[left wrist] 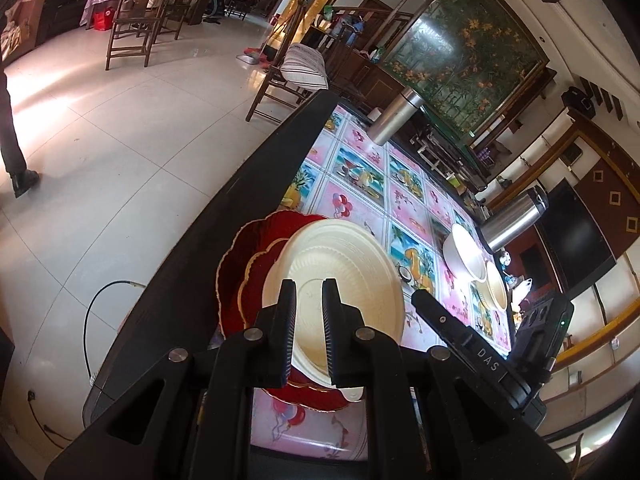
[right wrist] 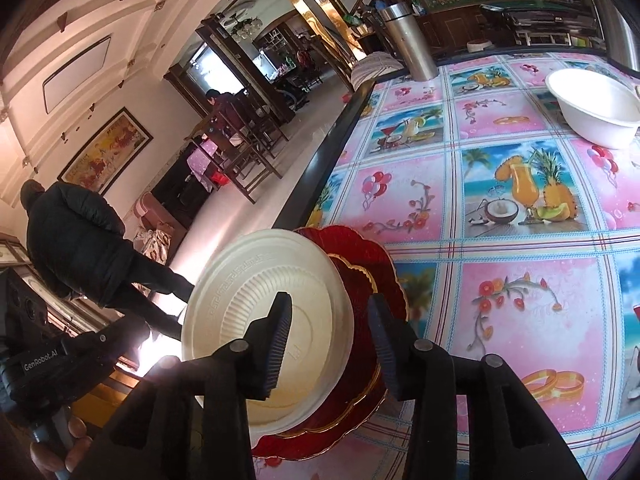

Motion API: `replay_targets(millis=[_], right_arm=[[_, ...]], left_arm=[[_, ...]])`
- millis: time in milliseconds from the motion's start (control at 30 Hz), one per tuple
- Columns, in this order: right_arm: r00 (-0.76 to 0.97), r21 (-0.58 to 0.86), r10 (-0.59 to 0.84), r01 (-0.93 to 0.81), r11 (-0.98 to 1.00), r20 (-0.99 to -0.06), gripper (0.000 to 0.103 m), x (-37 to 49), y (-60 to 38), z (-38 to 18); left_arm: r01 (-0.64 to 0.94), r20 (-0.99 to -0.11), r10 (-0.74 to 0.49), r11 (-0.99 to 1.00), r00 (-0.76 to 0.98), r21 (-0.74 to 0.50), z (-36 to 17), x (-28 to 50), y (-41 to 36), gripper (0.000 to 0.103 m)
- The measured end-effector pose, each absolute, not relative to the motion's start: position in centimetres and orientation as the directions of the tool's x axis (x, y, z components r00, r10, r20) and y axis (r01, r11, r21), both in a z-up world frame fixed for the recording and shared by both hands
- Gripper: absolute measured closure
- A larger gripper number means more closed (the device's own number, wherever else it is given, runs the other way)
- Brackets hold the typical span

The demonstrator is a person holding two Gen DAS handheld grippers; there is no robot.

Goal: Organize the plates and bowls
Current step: 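Lower the beige bowl onto the stack and open both grippers, then move both grippers to the rim of the large white bowl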

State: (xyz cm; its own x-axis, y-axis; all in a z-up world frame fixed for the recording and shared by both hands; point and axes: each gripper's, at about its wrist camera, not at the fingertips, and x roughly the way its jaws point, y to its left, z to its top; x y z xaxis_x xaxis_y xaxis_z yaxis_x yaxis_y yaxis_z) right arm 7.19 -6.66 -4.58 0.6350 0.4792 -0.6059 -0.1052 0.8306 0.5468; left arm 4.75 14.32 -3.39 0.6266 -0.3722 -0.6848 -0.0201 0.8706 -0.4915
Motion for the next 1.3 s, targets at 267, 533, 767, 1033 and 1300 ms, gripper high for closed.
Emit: replay_targets(millis=[267,533,767,1033,1300], right_arm=[[0.732,0.571,0.411,-0.035,0.82,-0.544,0.051,5.7,-12.8,-3.6],[0.757,0.595,0.307,0.132,0.793,-0.577,0.051,4.5,-22.7,-6.1],[0.772,0.62,0.246,0.232,0.749,-0.586,0.051,3.5,-31.3,-6.8],[0.769,0.68,0.274,0.267,0.683,-0.578,0.051,7.3,-39.4,-5.2],[0.748,0.775,0.341,0.35,0.526,-0.569,0.051,14.3,-44.0,-6.8]], left_arm=[[0.085,-0.705,-0.406,0.892,0.582,-0.444,-2.7,4.0,8.8,0.092],[0.216,-0.761,-0.459,0.888,0.46,-0.405,-3.9,4.8,-0.6,0.088],[0.264,-0.798,-0.489,0.87,0.352,-0.416,-5.3,7.8,-9.1,0.056],[0.214,-0.808,-0.471,0.882,0.354,-0.42,-4.4,16.5,-15.8,0.055],[0.115,-0.763,-0.493,0.862,0.418,-0.494,-5.0,22.2,-17.2,0.055]])
